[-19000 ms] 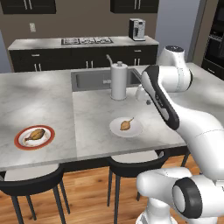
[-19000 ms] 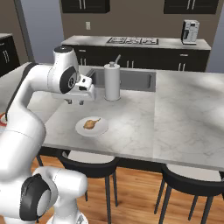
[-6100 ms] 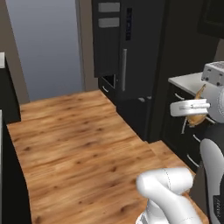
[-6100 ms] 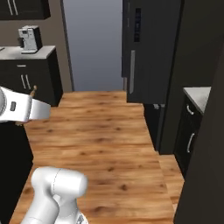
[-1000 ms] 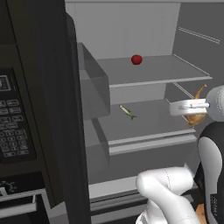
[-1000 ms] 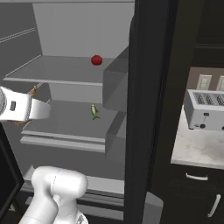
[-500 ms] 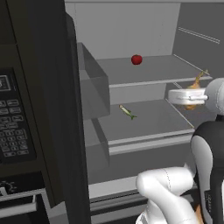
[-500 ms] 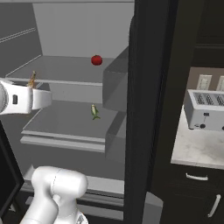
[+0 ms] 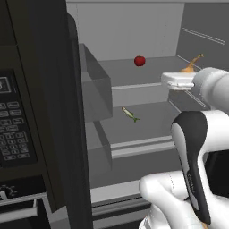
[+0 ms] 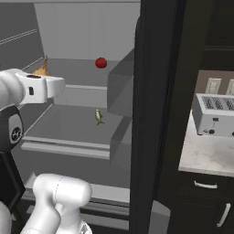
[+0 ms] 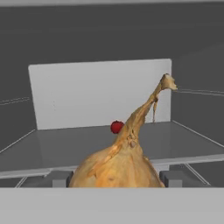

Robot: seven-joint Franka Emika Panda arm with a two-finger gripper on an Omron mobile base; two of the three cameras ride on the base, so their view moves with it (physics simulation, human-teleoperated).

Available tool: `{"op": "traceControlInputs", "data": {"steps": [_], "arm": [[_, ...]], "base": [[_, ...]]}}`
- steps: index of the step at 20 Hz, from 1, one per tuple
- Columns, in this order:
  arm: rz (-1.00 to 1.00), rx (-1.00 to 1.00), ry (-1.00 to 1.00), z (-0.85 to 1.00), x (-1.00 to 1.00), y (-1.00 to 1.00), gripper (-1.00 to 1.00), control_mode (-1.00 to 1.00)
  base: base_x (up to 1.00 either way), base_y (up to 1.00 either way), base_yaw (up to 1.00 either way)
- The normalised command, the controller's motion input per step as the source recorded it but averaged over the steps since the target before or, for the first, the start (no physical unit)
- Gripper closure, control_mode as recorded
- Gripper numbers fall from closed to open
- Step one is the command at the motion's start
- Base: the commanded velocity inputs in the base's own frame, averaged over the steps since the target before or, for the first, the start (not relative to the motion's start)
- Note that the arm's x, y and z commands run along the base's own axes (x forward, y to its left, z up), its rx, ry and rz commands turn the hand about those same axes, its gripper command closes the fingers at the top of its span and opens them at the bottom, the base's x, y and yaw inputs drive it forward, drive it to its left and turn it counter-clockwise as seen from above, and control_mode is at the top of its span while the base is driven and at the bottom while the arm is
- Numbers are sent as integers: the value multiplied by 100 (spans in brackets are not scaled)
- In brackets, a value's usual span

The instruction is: Transport the chicken drumstick and onion to the fridge. Place the chicken drumstick on the rack containing meat and place the onion on the rack containing the vegetable, ensuring meats and vegetables are on different racks.

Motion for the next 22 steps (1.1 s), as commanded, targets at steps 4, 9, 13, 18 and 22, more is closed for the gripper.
{"op": "traceControlInputs", "data": {"steps": [4, 9, 13, 18, 22], "arm": [[-1, 4, 8, 46, 51, -19, 100, -100], [0, 0, 14, -1, 58, -18, 100, -100], [0, 0, 4, -34, 48, -1, 100, -100], [0, 0, 0, -40, 52, 0, 100, -100], [0, 0, 0, -30, 59, 0, 100, -100]], "base": [[0, 0, 0], [0, 0, 0], [0, 0, 0], [0, 0, 0], [0, 0, 0]]}}
